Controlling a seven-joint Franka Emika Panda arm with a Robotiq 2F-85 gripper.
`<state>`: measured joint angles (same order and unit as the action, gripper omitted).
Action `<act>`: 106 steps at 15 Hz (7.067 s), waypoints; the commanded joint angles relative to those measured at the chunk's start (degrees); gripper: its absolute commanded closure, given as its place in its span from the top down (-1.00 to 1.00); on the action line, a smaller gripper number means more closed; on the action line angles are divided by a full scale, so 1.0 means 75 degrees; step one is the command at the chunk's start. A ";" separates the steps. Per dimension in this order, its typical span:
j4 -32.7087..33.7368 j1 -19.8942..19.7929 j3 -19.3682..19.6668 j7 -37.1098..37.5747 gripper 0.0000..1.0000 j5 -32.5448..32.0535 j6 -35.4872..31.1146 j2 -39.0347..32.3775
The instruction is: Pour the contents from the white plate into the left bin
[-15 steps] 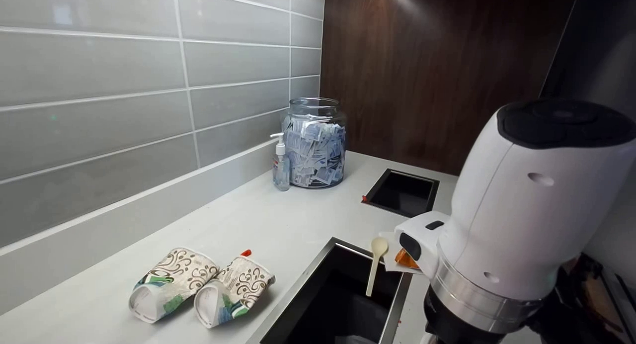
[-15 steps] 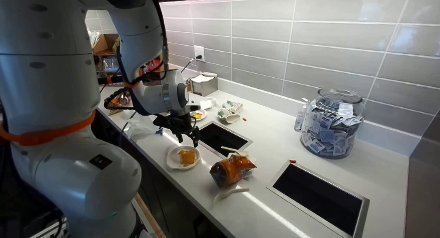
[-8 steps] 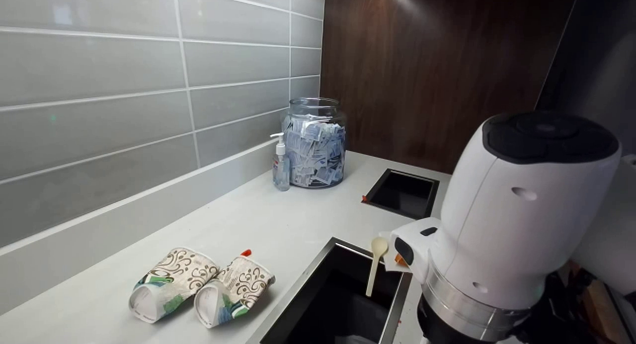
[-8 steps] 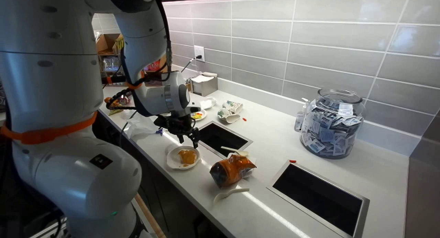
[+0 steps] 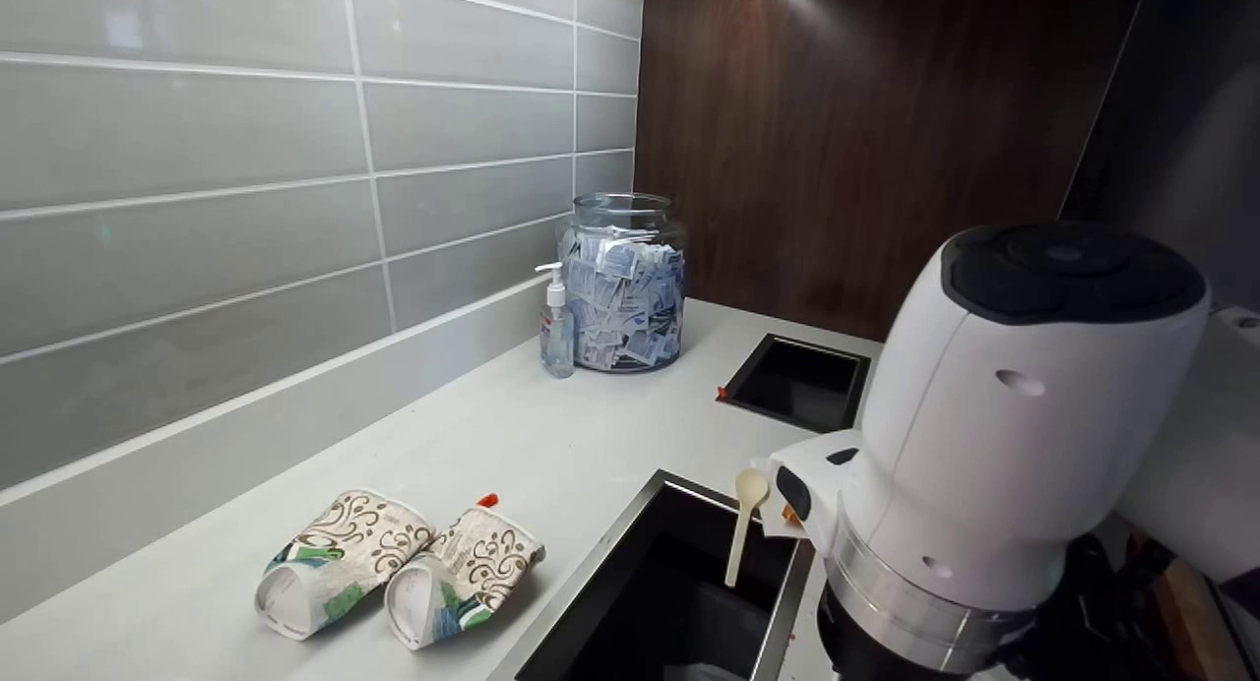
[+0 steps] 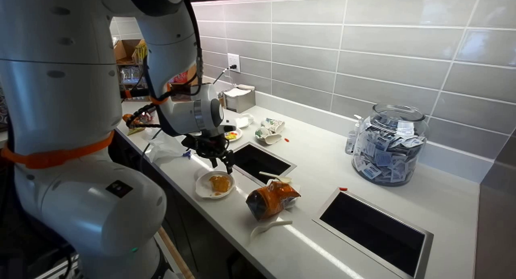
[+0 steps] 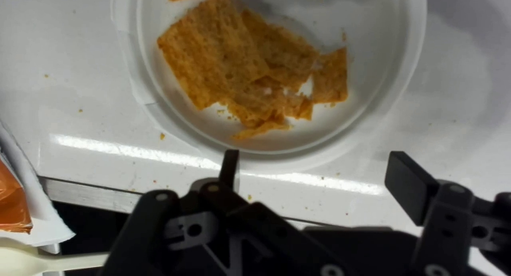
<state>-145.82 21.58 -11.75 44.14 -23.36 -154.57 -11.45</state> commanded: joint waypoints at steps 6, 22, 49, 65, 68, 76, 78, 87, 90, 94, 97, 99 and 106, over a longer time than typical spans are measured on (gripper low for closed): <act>0.0128 0.0264 0.0185 0.0147 0.68 0.0152 0.0185 -0.0190; -0.0012 0.0331 0.0042 0.0136 0.98 0.0585 0.0304 0.0125; -0.0232 0.0175 -0.0279 -0.0150 0.22 0.1987 0.0409 0.0189; -0.0336 0.0140 -0.0285 -0.0331 -0.45 0.2220 0.0392 0.0303; -0.0349 0.0138 -0.0286 -0.0335 -0.84 0.2223 0.0393 0.0326; -0.0386 0.0106 -0.0306 -0.0325 -1.00 0.2222 0.0385 0.0451; -0.0381 0.0105 -0.0292 -0.0308 -0.98 0.2198 0.0376 0.0427; -0.0340 0.0200 -0.0197 -0.0006 -0.98 0.1609 0.0547 0.0665; -0.0336 0.0202 -0.0195 0.0080 -0.98 0.1398 0.0615 0.0748; -0.0325 0.0210 -0.0189 0.0392 -0.98 0.0933 0.0796 0.0865; -0.0342 0.0176 -0.0236 0.0553 -0.98 0.0735 0.0802 0.0951; -0.0382 0.0147 -0.0254 0.0603 -0.98 0.0691 0.0741 0.1041; -0.0394 0.0046 -0.0306 0.0911 -0.98 0.0437 0.0932 0.1251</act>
<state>-147.55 22.75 -13.21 49.00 -18.83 -149.33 -3.93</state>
